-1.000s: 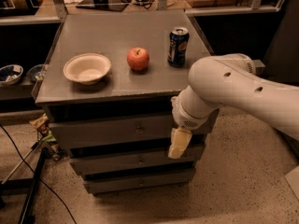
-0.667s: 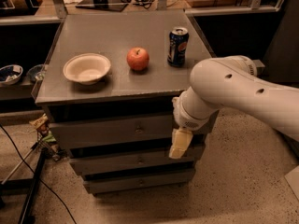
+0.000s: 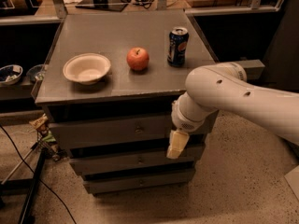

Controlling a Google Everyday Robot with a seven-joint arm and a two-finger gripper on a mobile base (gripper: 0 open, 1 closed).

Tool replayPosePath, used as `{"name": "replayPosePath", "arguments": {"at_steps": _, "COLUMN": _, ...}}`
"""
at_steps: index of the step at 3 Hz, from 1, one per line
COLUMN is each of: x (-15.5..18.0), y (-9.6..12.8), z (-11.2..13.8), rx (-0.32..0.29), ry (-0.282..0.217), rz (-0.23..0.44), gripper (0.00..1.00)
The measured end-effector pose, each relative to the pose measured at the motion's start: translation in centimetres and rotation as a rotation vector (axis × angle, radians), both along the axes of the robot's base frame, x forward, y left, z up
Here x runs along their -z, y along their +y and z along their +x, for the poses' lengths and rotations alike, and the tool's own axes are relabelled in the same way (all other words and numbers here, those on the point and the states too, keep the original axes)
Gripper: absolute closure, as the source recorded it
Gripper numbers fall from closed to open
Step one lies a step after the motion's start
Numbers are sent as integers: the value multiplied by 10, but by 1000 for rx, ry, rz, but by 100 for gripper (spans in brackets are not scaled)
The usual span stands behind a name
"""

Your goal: Open top drawer

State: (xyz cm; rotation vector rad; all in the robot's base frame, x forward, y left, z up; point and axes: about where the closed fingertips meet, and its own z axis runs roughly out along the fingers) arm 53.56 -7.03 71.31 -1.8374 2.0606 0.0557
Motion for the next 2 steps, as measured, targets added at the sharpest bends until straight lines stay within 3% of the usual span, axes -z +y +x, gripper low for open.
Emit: {"name": "replayPosePath", "arguments": {"at_steps": 2, "x": 21, "y": 14, "z": 20, "rx": -18, "ry": 41, "rz": 39, "gripper": 0}}
